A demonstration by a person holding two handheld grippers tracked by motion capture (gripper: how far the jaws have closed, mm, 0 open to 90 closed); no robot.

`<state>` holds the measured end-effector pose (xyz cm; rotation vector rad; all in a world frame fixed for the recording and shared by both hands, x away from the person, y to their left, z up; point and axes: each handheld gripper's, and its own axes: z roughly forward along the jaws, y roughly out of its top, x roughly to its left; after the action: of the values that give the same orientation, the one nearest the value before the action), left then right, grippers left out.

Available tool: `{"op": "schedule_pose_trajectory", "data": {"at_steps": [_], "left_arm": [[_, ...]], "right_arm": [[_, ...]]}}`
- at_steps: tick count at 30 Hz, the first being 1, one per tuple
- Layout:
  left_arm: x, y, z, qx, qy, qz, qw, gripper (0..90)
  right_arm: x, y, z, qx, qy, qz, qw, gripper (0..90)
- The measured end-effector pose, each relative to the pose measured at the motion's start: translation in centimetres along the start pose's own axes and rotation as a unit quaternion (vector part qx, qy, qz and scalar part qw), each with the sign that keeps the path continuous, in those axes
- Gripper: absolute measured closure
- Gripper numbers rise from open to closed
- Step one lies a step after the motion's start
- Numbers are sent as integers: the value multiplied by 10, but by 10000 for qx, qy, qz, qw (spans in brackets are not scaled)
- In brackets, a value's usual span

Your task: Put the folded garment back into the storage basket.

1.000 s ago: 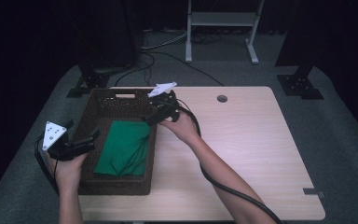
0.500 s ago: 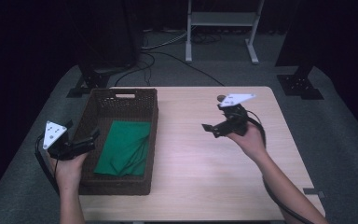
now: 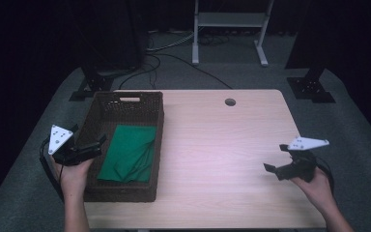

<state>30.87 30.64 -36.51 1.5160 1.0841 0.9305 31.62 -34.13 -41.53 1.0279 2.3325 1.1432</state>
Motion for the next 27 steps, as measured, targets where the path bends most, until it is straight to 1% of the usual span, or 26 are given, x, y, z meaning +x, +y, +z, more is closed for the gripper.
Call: {"op": "schedule_pose_trajectory", "data": {"at_steps": [2, 4, 6, 9, 11, 15, 19, 20, 22, 25, 27], "left_arm": [[0, 0, 0, -15, 10, -14, 10000, 0], [-1, 1, -1, -31, 17, -20, 10000, 0], [-3, 2, -1, -57, 10, -34, 10000, 0], [-8, 4, 0, -60, -15, -14, 10000, 0], [-14, 6, 1, -58, -73, -24, 10000, 0], [-28, 11, 5, -80, -198, -50, 9998, 0], [-48, 21, 8, -151, -356, -39, 9992, 0], [-54, 24, 9, -169, -399, -12, 9991, 0], [-66, 32, 11, -232, -498, -36, 9985, 0], [-88, 43, 16, -287, -688, -29, 9972, 0], [-104, 50, 19, -310, -802, 46, 9963, 0]], "right_arm": [[2, -20, -5, 23, -12, 101, 9999, 0], [5, -37, -7, 192, -64, 119, 9997, 0], [8, -51, -8, 270, -15, 212, 9994, 0], [10, -68, -6, 430, -6, 306, 9986, 0], [10, -76, -3, 575, 44, 356, 9977, 0], [12, -84, 2, 808, 65, 374, 9960, 0], [13, -84, 3, 785, -26, 283, 9965, 0], [13, -85, 4, 780, -59, 245, 9966, 0], [15, -86, 5, 756, -135, 131, 9970, 0], [16, -86, 9, 598, -198, 187, 9978, 0], [15, -85, 10, 598, -246, 228, 9976, 0]]}}
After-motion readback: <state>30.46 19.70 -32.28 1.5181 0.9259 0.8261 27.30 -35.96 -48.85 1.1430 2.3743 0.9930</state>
